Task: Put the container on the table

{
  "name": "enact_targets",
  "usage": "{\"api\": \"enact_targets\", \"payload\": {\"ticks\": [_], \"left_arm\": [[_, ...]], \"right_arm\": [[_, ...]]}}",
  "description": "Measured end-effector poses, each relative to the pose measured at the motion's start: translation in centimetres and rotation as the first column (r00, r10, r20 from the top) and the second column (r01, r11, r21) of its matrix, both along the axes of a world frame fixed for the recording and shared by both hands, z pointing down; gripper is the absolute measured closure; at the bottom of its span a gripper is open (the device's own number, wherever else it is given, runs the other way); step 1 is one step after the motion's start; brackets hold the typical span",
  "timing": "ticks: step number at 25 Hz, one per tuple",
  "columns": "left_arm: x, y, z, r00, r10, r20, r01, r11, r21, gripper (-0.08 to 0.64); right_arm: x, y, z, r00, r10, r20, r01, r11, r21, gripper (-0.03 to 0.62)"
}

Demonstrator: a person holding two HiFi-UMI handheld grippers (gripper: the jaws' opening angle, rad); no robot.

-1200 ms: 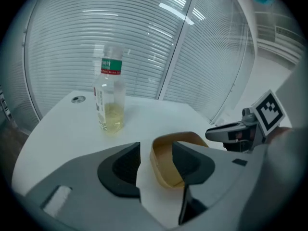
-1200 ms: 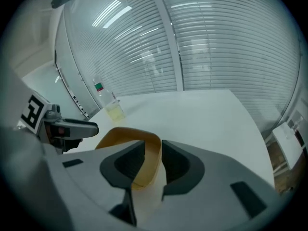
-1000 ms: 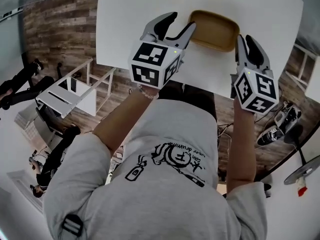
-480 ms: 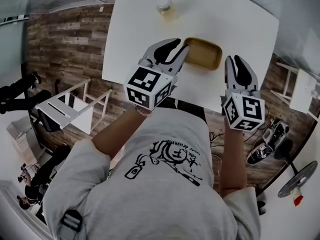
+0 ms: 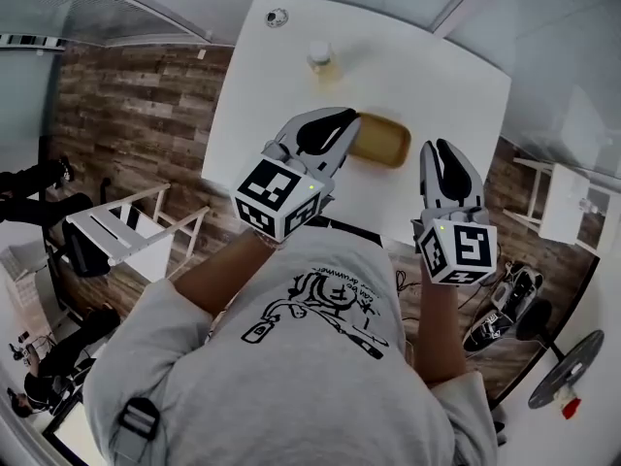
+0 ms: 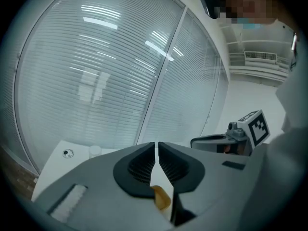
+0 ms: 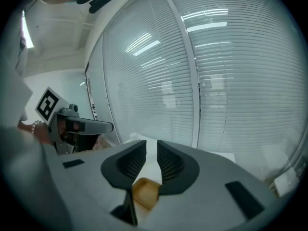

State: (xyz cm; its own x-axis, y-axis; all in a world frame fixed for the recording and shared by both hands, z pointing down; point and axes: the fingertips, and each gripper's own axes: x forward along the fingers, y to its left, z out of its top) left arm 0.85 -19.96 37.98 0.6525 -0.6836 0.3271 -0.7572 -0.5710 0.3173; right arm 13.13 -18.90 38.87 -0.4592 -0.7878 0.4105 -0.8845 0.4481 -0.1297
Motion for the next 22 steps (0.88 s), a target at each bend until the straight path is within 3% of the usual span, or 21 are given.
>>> {"api": "enact_targets", "payload": {"ticks": [16,22], "left_arm": [[0.7,2.3,-9.8,0.996,0.043,-0.080,-0.032,0.991,0.127,0.541],[1.3,3.3,-11.2,0.995,0.075,-0.068,-0.064,0.986,0.154,0.543]], "right_arm": [[-1.7,2.4,-11.4,0.995,-0.094,0.023,0.089,0.981,0.170,0.538],[-1.6,3.2,-13.9,0.995,-0.100,0.028,0.092,0.974,0.209,0.540]]}}
